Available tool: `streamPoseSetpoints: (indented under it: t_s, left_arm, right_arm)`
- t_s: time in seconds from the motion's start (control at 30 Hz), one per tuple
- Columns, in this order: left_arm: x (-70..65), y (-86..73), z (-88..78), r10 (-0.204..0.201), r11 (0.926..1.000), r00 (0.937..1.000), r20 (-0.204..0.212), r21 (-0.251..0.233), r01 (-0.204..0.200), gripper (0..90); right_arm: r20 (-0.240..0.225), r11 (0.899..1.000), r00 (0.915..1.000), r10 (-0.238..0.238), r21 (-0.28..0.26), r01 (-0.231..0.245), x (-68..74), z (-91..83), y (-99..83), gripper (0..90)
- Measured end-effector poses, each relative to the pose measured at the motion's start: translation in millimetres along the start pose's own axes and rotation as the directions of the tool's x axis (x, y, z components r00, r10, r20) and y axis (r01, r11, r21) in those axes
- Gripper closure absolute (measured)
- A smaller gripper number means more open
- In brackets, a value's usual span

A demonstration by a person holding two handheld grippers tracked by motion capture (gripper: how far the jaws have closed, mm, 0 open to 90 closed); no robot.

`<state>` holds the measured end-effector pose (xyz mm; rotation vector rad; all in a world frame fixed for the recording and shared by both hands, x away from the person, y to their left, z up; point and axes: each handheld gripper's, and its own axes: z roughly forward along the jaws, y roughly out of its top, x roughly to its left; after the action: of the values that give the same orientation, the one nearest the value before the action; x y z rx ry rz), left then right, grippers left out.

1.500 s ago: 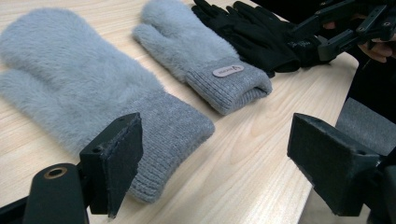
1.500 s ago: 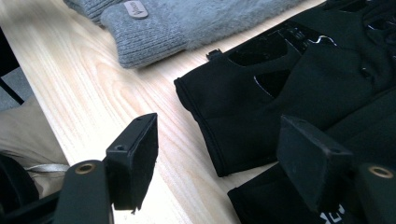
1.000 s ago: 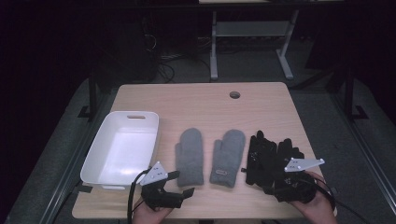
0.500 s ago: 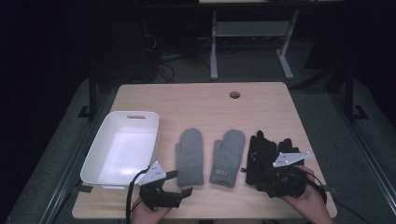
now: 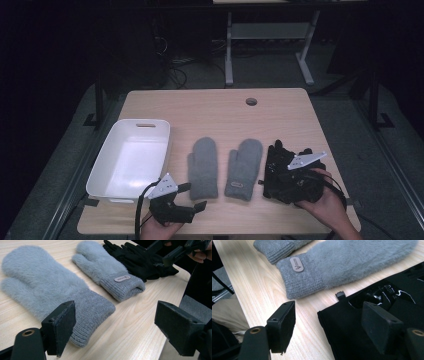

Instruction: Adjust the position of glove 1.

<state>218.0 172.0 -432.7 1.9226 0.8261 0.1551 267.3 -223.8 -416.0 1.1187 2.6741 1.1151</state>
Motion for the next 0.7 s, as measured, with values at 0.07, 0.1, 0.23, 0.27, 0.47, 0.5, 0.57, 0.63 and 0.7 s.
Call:
streamPoseSetpoints:
  t_s: [0.07,0.1,0.23,0.27,0.47,0.5,0.57,0.63,0.7]
  left_arm:
    - [0.1,-0.2,0.0,-0.001,1.0000,1.0000,-0.002,-0.001,0.001,17.1]
    - [0.5,-0.9,0.0,-0.006,1.0000,1.0000,-0.003,-0.001,0.006,17.1]
    - [-0.9,-0.9,0.1,-0.004,1.0000,1.0000,-0.003,-0.004,0.004,17.1]
    - [-1.2,-0.8,0.1,-0.001,1.0000,1.0000,-0.003,-0.003,0.001,17.1]
    - [-2.5,-2.0,-0.3,-0.011,0.9999,0.9999,0.001,-0.007,0.011,17.1]
    - [-2.4,-1.7,-0.6,-0.005,1.0000,1.0000,0.001,-0.007,0.005,17.1]
    - [-2.2,-1.2,-1.1,-0.005,1.0000,1.0000,-0.001,-0.005,0.005,17.1]
    - [-2.6,-1.5,-0.7,-0.008,0.9999,1.0000,-0.004,-0.010,0.008,17.1]
    - [-2.8,-1.9,-0.7,-0.013,0.9998,0.9999,-0.002,-0.012,0.013,17.1]
  right_arm:
    - [-0.003,1.000,1.0000,0.005,0.005,-0.005,-0.2,-0.1,1.7,27.5]
    - [-0.010,1.000,0.9999,0.004,0.007,-0.004,-0.3,1.2,4.7,27.5]
    - [-0.019,0.999,0.9998,-0.009,0.032,0.010,1.6,4.6,13.8,27.5]
    - [-0.019,0.999,0.9996,-0.021,0.034,0.021,2.1,5.4,16.3,27.5]
    - [-0.034,0.997,0.9981,-0.051,0.064,0.053,7.5,11.1,31.9,27.5]
    - [-0.034,0.997,0.9981,-0.051,0.064,0.053,7.5,11.1,31.9,27.5]
    - [-0.034,0.994,0.9965,-0.077,0.080,0.079,9.1,15.2,41.2,27.5]
    - [-0.043,0.991,0.9951,-0.090,0.091,0.093,8.4,18.1,47.8,27.4]
    - [-0.039,0.991,0.9946,-0.096,0.092,0.099,8.3,19.0,50.4,27.4]
